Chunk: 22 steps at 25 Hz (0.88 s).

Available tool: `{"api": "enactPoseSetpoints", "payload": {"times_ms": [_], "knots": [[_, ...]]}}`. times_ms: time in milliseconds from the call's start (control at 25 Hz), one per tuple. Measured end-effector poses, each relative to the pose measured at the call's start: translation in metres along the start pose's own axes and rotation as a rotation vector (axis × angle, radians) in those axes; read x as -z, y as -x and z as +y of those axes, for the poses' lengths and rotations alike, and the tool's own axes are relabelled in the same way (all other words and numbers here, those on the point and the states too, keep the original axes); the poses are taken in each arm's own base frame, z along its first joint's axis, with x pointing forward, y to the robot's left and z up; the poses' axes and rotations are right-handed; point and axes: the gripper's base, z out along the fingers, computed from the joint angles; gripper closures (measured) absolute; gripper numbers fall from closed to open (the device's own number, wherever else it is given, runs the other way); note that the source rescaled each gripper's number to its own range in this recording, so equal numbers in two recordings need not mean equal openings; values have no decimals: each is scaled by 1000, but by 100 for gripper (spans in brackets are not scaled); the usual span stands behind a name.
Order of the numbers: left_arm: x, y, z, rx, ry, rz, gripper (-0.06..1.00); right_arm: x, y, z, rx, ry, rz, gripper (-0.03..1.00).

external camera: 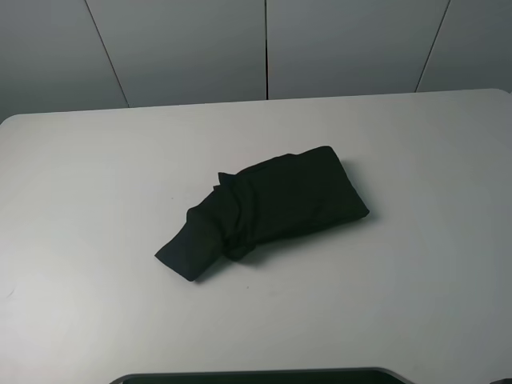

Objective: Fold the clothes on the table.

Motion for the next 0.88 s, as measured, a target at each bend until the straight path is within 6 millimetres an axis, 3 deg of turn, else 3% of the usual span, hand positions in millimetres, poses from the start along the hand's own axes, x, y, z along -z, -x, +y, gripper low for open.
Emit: {"api": "enactPoseSetpoints", "payload": {"times_ms": [880], "knots": [[0, 0, 1, -16, 16, 0, 16, 0, -1, -6, -34, -19, 3, 6]]}}
